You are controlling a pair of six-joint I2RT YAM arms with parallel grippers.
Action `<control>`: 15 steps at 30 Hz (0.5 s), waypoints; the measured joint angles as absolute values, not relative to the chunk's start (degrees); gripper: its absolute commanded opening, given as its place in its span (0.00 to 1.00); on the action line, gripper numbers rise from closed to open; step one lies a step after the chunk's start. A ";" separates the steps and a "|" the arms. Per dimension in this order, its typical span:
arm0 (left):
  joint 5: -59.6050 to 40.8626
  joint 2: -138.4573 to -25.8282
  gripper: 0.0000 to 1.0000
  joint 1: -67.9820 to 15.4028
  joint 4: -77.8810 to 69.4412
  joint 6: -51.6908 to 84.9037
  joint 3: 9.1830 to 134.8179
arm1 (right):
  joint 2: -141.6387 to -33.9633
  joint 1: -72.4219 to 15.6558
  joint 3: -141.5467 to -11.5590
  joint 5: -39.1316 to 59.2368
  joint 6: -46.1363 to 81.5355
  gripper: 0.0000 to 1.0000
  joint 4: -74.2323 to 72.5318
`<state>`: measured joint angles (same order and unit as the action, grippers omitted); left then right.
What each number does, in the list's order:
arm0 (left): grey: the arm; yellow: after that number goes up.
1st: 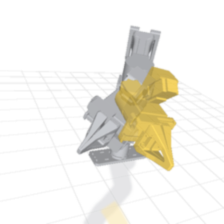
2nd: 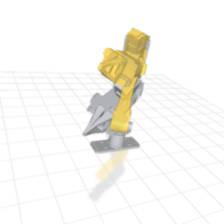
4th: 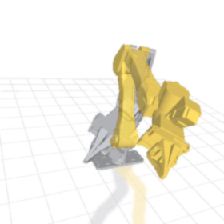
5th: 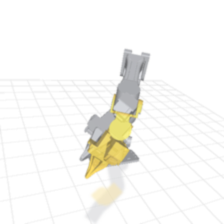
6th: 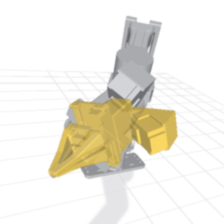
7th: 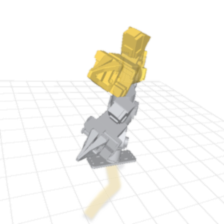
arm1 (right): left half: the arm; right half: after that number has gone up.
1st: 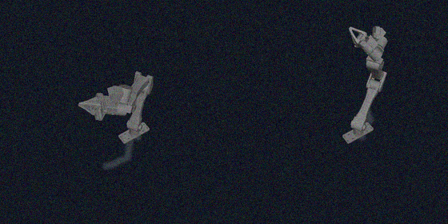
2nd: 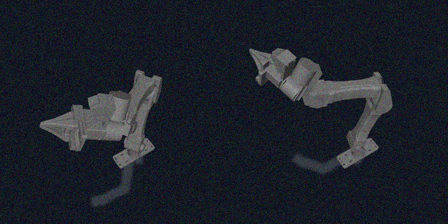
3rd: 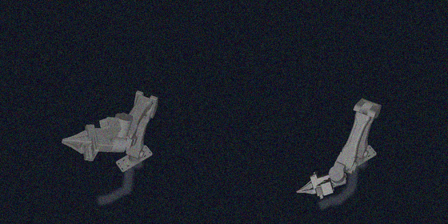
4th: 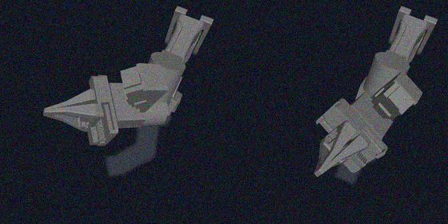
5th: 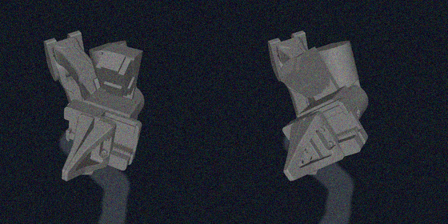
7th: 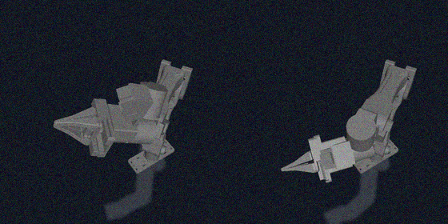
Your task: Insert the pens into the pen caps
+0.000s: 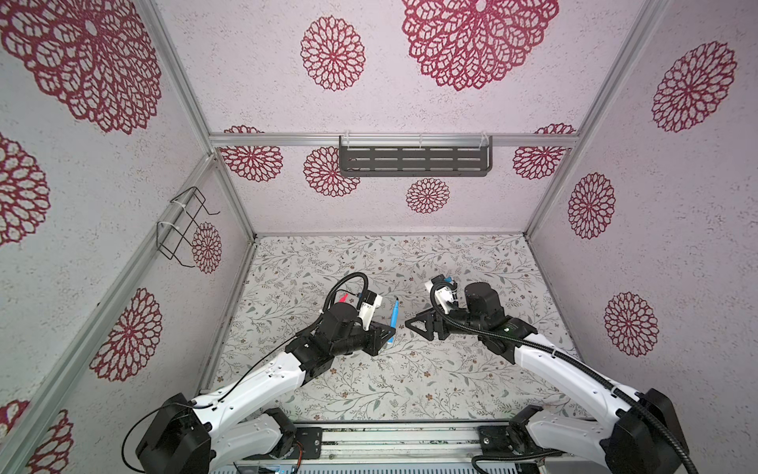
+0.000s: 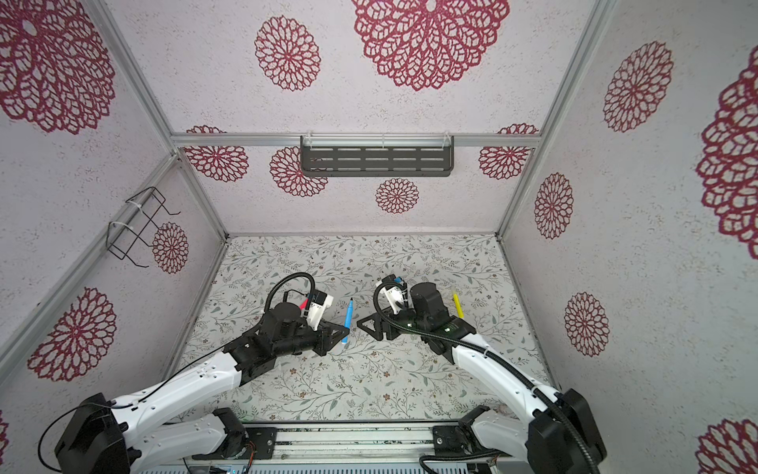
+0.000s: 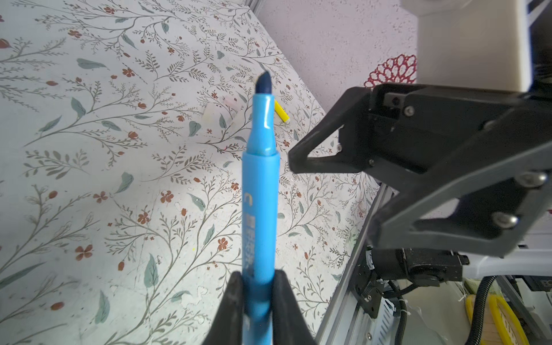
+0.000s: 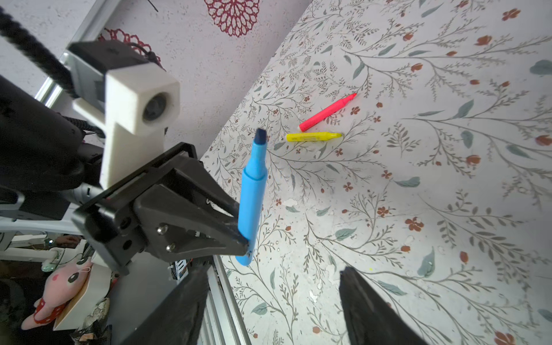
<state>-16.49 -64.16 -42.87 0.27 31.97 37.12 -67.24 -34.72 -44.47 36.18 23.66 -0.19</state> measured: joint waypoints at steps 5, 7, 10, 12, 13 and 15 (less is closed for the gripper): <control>-16.75 -63.05 0.11 -42.87 -2.02 32.56 35.27 | -70.43 -36.23 -45.65 36.86 25.63 0.72 -4.21; -16.88 -62.70 0.11 -42.87 -2.61 32.77 34.57 | -71.33 -36.69 -46.30 37.17 26.20 0.72 -5.52; -17.06 -62.43 0.11 -42.87 -3.14 32.95 34.06 | -72.82 -37.58 -47.64 37.67 27.09 0.71 -7.18; -17.10 -62.28 0.11 -42.87 -3.55 33.06 33.89 | -73.87 -38.20 -48.45 37.80 27.53 0.70 -8.27; -17.12 -62.26 0.11 -42.87 -3.79 33.08 33.87 | -74.26 -38.44 -48.69 37.82 27.70 0.69 -8.69; -17.26 -62.24 0.11 -42.87 -4.43 33.15 33.80 | -75.05 -38.85 -48.99 37.87 28.27 0.66 -9.56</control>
<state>-17.26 -62.24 -42.87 -4.43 33.15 33.80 -75.05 -38.85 -48.99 37.87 28.27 -9.56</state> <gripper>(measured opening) 0.164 0.683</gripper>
